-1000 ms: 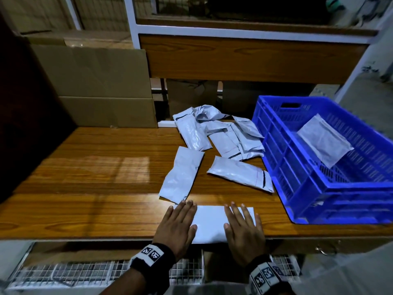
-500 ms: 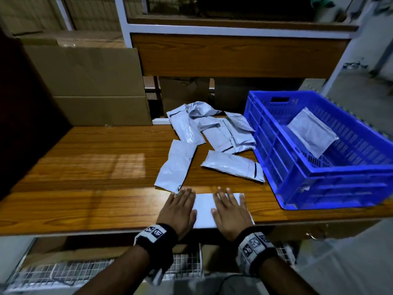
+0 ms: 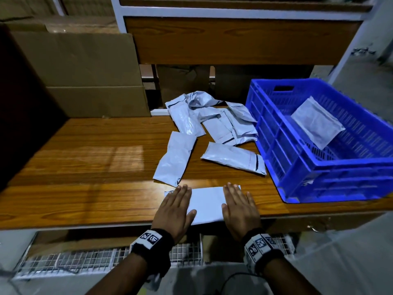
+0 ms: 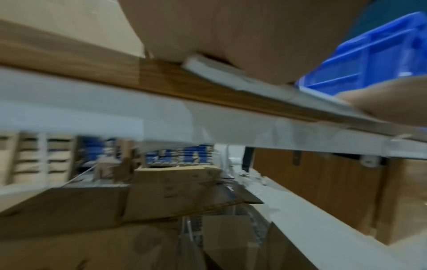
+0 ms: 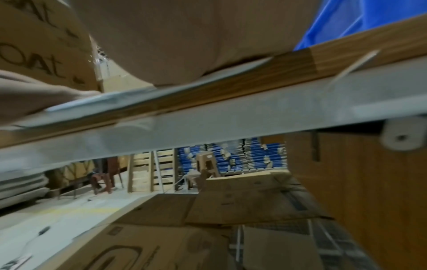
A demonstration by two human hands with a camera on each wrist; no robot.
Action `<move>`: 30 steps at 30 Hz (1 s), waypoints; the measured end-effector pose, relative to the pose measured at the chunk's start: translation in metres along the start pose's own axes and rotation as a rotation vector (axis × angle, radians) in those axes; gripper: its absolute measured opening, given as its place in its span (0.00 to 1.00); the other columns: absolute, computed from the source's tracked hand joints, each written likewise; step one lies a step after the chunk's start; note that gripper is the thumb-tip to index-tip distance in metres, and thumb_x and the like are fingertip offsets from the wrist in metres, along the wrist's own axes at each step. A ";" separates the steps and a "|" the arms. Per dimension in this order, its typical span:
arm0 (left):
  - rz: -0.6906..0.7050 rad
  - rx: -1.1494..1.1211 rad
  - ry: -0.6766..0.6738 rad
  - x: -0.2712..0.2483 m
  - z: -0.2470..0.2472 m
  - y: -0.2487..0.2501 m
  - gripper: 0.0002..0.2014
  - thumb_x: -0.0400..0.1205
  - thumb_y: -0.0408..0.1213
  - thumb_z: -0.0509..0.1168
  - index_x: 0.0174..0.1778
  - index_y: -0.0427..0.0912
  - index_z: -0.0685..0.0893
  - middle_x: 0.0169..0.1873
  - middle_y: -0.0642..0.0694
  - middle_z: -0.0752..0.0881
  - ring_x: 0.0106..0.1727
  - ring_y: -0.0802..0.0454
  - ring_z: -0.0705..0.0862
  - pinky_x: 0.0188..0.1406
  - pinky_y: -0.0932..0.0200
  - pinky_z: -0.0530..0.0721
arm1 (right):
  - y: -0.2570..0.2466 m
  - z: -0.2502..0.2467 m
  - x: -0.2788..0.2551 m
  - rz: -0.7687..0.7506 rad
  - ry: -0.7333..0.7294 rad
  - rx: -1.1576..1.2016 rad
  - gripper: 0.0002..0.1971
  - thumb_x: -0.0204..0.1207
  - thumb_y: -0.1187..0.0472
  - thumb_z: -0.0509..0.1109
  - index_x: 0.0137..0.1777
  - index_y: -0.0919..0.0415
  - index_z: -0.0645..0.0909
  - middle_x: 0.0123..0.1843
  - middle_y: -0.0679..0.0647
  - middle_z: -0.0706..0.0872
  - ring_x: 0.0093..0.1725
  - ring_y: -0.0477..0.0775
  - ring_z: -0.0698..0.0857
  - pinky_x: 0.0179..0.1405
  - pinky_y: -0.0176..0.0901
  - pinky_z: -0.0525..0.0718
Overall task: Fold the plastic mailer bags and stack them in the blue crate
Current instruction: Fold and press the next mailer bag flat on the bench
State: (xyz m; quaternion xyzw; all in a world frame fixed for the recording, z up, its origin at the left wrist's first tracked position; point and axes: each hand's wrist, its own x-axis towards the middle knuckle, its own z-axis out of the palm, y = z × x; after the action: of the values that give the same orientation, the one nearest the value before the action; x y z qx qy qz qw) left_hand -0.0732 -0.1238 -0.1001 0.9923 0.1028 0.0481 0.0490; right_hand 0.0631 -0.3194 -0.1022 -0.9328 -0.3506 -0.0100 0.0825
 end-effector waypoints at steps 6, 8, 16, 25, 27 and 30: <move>0.019 0.015 0.009 -0.003 -0.001 -0.016 0.35 0.86 0.60 0.40 0.84 0.41 0.56 0.83 0.44 0.59 0.84 0.49 0.54 0.80 0.51 0.49 | 0.016 -0.004 0.001 0.036 -0.056 -0.001 0.37 0.78 0.40 0.33 0.87 0.50 0.49 0.87 0.46 0.49 0.86 0.48 0.46 0.83 0.56 0.43; 0.066 0.019 0.006 -0.006 -0.004 -0.022 0.37 0.86 0.63 0.42 0.85 0.41 0.54 0.84 0.44 0.56 0.85 0.49 0.50 0.80 0.51 0.49 | 0.018 -0.009 0.000 0.015 -0.098 -0.001 0.39 0.77 0.34 0.32 0.86 0.50 0.41 0.87 0.45 0.40 0.85 0.47 0.39 0.83 0.57 0.38; 0.263 -0.054 -0.052 -0.036 -0.020 -0.061 0.41 0.79 0.45 0.65 0.85 0.51 0.50 0.84 0.55 0.46 0.84 0.58 0.43 0.80 0.64 0.39 | 0.040 -0.008 -0.024 -0.475 -0.082 -0.058 0.45 0.67 0.46 0.74 0.84 0.47 0.59 0.85 0.46 0.62 0.84 0.53 0.61 0.77 0.69 0.62; -0.224 -0.881 0.192 -0.019 -0.055 -0.036 0.09 0.81 0.54 0.67 0.35 0.59 0.82 0.25 0.60 0.84 0.29 0.64 0.81 0.31 0.60 0.78 | 0.039 -0.079 0.005 -0.096 0.279 0.612 0.16 0.72 0.54 0.78 0.58 0.44 0.81 0.29 0.45 0.80 0.30 0.42 0.80 0.28 0.29 0.70; -0.358 -0.803 0.167 -0.008 -0.048 -0.034 0.15 0.80 0.51 0.70 0.29 0.53 0.78 0.22 0.55 0.79 0.28 0.59 0.79 0.29 0.57 0.74 | 0.037 -0.080 0.018 0.003 0.170 0.533 0.21 0.71 0.55 0.80 0.62 0.48 0.78 0.28 0.51 0.77 0.30 0.46 0.78 0.28 0.33 0.71; -0.483 -0.480 0.056 0.002 -0.041 -0.030 0.16 0.78 0.59 0.67 0.38 0.50 0.75 0.29 0.52 0.83 0.39 0.45 0.84 0.32 0.56 0.72 | 0.028 -0.070 0.026 0.130 0.067 0.352 0.29 0.75 0.56 0.75 0.73 0.55 0.70 0.54 0.56 0.85 0.53 0.56 0.84 0.48 0.44 0.81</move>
State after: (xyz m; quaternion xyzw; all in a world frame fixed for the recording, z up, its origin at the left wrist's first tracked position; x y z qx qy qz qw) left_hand -0.0818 -0.0906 -0.0629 0.8977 0.3219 0.0853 0.2884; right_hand 0.1038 -0.3345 -0.0357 -0.9239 -0.2828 0.0258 0.2566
